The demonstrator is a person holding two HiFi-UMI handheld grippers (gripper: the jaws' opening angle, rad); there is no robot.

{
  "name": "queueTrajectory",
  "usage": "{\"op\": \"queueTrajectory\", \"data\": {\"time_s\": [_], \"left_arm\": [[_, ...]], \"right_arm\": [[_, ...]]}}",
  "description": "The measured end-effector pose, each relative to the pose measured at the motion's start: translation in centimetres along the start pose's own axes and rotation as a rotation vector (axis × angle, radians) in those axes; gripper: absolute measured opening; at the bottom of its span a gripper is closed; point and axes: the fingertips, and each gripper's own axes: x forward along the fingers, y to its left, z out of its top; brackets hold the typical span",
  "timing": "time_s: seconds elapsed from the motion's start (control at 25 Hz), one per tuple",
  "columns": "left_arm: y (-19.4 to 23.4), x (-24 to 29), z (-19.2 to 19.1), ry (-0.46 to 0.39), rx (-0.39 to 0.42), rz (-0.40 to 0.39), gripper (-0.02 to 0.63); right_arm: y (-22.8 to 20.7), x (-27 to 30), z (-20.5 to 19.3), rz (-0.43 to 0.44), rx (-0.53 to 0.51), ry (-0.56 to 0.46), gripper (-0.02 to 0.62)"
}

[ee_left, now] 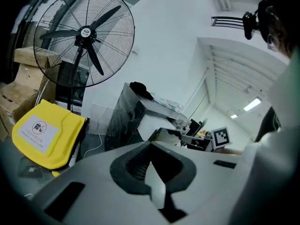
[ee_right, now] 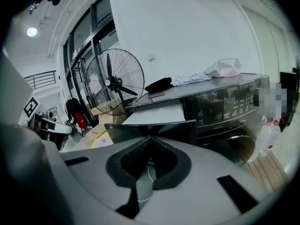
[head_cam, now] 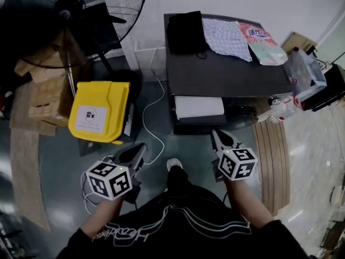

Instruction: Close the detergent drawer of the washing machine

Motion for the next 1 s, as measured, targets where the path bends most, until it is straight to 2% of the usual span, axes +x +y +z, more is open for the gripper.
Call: {"op": "queueTrajectory", "data": {"time_s": [1.0], "left_arm": [[3.2,3.8,2.8,0.015,-0.025,-0.002,0.025]], "right_arm": [[-1.0,4.2,3.0,-0.001,-0.018,-0.018,0.025]]}}
